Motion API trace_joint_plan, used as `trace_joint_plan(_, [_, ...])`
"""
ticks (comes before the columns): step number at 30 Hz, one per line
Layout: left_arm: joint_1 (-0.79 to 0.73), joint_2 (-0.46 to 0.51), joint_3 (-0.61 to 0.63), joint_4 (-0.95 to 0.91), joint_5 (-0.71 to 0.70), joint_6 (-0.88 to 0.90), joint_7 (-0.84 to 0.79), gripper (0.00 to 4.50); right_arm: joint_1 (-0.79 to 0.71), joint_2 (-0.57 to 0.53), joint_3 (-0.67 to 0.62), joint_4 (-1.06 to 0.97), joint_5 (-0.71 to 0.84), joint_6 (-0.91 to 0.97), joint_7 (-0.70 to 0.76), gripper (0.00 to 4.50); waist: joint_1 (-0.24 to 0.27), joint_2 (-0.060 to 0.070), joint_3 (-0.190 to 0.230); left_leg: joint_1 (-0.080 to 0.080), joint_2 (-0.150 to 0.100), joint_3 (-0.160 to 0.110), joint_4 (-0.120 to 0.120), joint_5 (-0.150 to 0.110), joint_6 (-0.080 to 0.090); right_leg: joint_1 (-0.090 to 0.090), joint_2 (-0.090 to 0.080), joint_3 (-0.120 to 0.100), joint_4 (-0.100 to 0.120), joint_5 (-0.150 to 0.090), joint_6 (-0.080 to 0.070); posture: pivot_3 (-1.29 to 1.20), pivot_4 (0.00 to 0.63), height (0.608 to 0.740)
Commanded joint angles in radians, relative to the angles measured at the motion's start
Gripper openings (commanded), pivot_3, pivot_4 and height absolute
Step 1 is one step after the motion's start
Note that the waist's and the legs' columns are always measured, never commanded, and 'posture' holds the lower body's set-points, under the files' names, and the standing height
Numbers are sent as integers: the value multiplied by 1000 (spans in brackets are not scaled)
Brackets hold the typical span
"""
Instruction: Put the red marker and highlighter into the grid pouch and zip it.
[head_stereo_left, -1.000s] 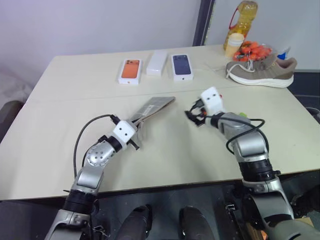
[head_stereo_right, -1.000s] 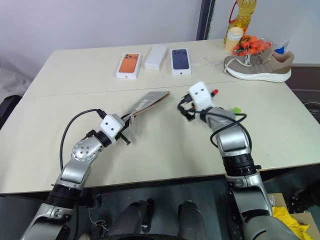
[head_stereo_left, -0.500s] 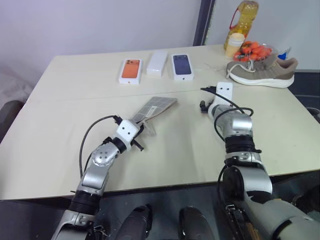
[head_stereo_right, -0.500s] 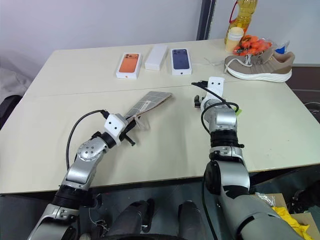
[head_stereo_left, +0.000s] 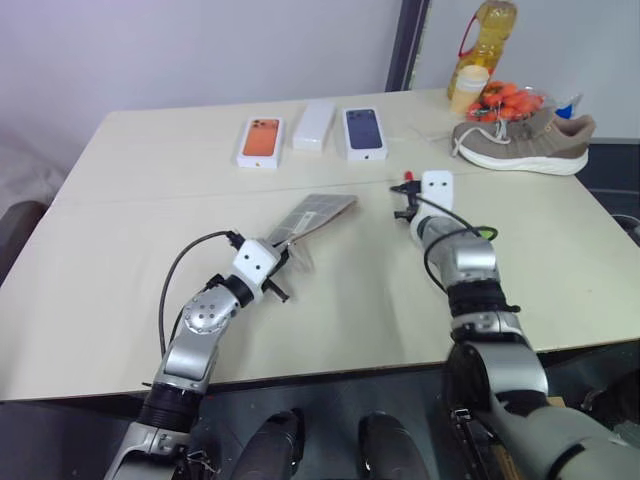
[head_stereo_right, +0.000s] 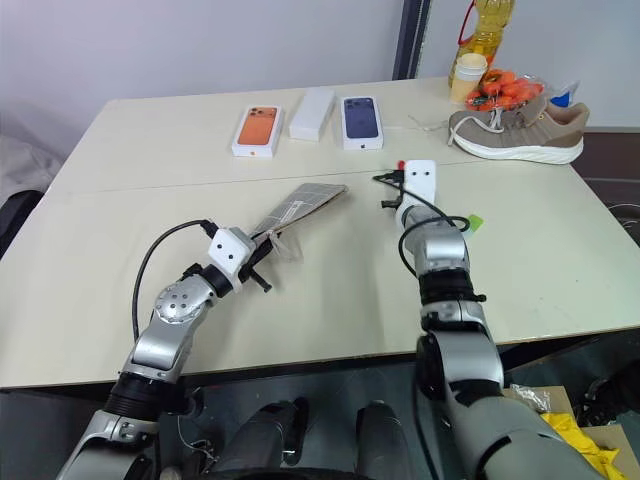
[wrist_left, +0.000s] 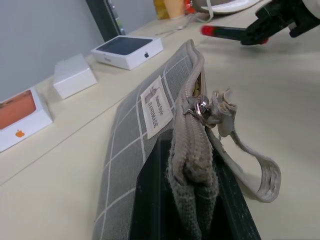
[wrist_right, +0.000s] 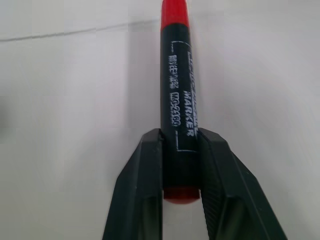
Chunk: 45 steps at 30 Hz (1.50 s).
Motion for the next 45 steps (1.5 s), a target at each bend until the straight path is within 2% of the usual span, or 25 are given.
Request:
trace_joint_plan(1, [-18,10,25,-29,-35,0,-12,0,76,-123,114,-252,-31,-111,214,415,4,0,0,0,0,0,0,0,0,0,0,0,0,0,0,0,150,740])
trace_joint_plan(7, [-44,22,40,-17,-91,7,-59,0,212,-366,211,-505,-35,-310,547,415,1,0,0,1,0,0,0,0,0,1,0,-1,-1,0,1,0,150,740])
trace_joint_plan(11, [-60,30,40,-3,-100,2,-79,0,259,-435,206,-582,-18,-312,647,415,2,-1,0,1,1,-1,1,0,0,3,0,-2,-2,0,1,0,150,740])
trace_joint_plan(22, [-73,26,30,3,-95,-1,-80,0,317,-450,189,-618,-12,-301,714,415,7,-1,0,1,0,-1,1,0,0,4,-1,-2,-4,0,1,0,150,740])
trace_joint_plan(35, [-63,31,12,-17,-92,-13,-102,0,308,-469,216,-623,-59,-321,747,415,7,-1,1,1,0,-1,1,0,0,4,-1,-2,-4,0,1,0,150,740])
trace_joint_plan(39, [-55,64,-10,-38,-74,-25,-142,0,284,-497,247,-648,-99,-346,781,415,7,-1,1,1,0,-1,1,0,0,4,-1,-2,-4,0,1,0,150,740])
trace_joint_plan(45, [-46,123,-48,-89,-79,-22,-233,0,232,-557,364,-676,-227,-484,865,415,6,-1,1,1,1,-1,1,0,0,4,-1,-2,-4,0,1,0,150,740])
